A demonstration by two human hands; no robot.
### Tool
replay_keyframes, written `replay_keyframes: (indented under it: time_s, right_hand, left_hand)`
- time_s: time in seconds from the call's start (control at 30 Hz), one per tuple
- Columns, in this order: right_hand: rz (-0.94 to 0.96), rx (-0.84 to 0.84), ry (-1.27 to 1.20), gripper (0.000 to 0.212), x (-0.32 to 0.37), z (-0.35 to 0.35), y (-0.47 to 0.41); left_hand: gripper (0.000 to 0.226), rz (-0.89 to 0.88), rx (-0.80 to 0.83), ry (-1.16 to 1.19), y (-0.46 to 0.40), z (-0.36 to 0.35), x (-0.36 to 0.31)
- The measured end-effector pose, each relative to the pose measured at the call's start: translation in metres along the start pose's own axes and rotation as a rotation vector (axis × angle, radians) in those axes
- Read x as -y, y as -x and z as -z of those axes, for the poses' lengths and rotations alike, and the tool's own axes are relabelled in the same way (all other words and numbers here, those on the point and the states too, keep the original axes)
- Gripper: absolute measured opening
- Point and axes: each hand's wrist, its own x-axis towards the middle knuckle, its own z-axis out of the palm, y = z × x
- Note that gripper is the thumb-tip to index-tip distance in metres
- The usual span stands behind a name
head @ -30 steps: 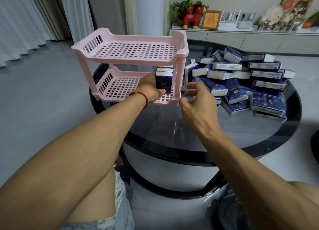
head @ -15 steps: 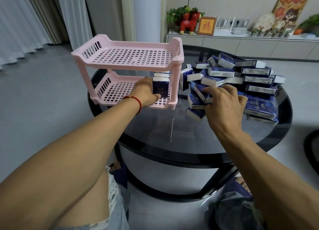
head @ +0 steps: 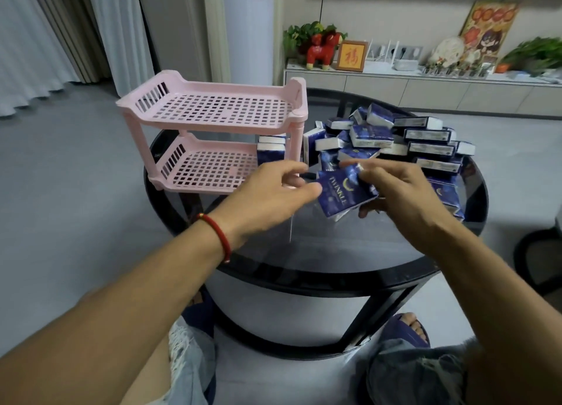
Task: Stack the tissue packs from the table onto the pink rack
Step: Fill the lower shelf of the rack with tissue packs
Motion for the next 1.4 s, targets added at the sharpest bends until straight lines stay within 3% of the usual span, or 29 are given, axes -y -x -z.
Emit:
replay_keyframes:
  time_s: [0.07,0.17,0.23,0.3,0.47,0.6,0.7,0.8,0.93,1.1,1.23,1.4]
  right_hand:
    - [-0.019,0.056,0.035,0.026,-0.001,-0.006,-0.003]
    - [0.049,-0.129,0.354,0.023,-0.013,-0.010,-0.011]
    - [0.105,-0.363,0.614,0.023,-0.025,-0.003,-0.020]
    - [0.124,-0.440,0.786,0.029,-0.034,0.004,-0.027]
    - [0.225,-0.103,1.054,0.050,-0.047,-0.009,-0.032]
    - [0.290,-0.108,1.169,0.045,-0.053,-0.017,-0.033]
    - [0.278,-0.150,1.049,0.035,-0.047,-0.016,-0.031]
    - [0.137,-0.173,0.572,0.023,-0.028,-0.010,-0.023]
    - [-0.149,0.068,-0.013,0.028,-0.003,-0.003,-0.006]
    - [-0.137,0.319,-0.042,0.034,-0.001,-0.004,0.004]
    - [-0.135,0.278,-0.003,0.030,-0.001,-0.014,0.004]
    - [-0.237,0.125,-0.281,0.027,-0.006,-0.033,0.003]
  left_hand:
    - [0.045,0.031,0.068,0.212,-0.005,-0.005,0.005]
    - [0.053,-0.015,-0.015,0.010,-0.013,-0.005,0.018]
    - [0.044,-0.018,-0.068,-0.147,-0.014,0.000,0.023]
    - [0.033,0.007,-0.106,-0.218,-0.012,0.005,0.025]
    - [0.036,0.040,-0.146,-0.218,-0.011,0.009,0.026]
    - [0.035,0.051,-0.175,-0.180,-0.014,0.013,0.027]
    - [0.037,0.091,-0.168,-0.084,-0.015,0.014,0.029]
    - [0.039,0.108,-0.165,0.027,-0.016,0.014,0.030]
    - [0.056,0.138,-0.098,0.140,-0.016,0.016,0.031]
    - [0.055,0.236,0.077,0.351,-0.011,0.014,0.024]
    - [0.050,0.286,0.125,0.449,-0.010,0.014,0.023]
    - [0.054,0.326,0.068,0.625,-0.011,0.016,0.025]
